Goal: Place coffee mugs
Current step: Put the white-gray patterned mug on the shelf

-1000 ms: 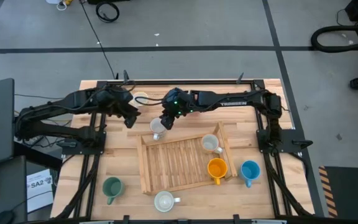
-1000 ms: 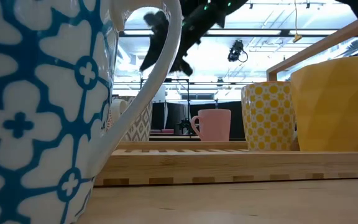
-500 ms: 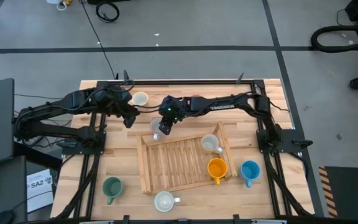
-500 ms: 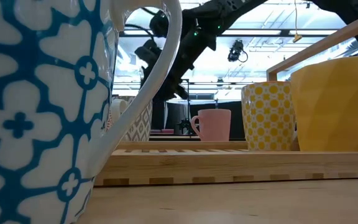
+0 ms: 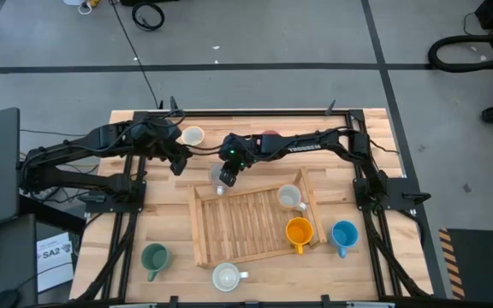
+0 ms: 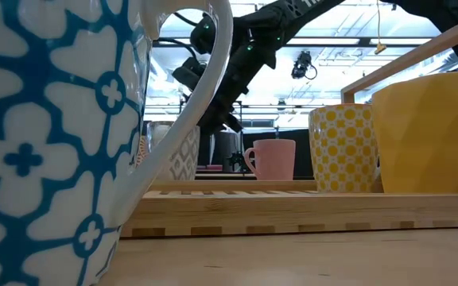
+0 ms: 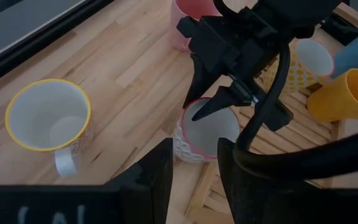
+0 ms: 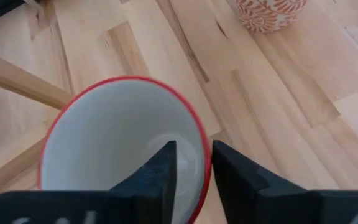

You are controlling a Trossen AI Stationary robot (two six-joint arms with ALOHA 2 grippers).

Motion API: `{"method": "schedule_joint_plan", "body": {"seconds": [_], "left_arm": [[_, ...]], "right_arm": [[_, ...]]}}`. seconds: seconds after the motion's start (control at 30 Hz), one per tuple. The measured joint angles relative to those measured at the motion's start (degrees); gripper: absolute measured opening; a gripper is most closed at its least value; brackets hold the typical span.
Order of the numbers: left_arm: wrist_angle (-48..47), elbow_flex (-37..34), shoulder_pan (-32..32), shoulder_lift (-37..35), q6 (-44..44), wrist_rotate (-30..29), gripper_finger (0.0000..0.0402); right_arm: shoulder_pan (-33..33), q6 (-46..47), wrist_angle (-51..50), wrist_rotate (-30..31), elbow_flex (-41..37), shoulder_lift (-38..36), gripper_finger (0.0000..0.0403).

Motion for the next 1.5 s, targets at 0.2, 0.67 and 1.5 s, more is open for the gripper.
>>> {"method": "schedule_joint_plan", "body": {"seconds": [0.2,0.67,1.5], "left_arm": [[0.0,0.0,0.0,0.0,0.0,0.0,0.0133],[0.1,0.0,0.0,0.0,0.0,0.0,0.0133],[0.1,0.0,0.0,0.0,0.1,0.0,0.0133]], "right_arm": [[0.0,-0.1,-0.7,0.3,0.0,0.0,0.0047],[0.0,0.6,-3.5,0.2,-0.1,-1.3,0.0036],[9.8,0.9,-28.3,14.1,0.0,-30.3,0.0033]]}}
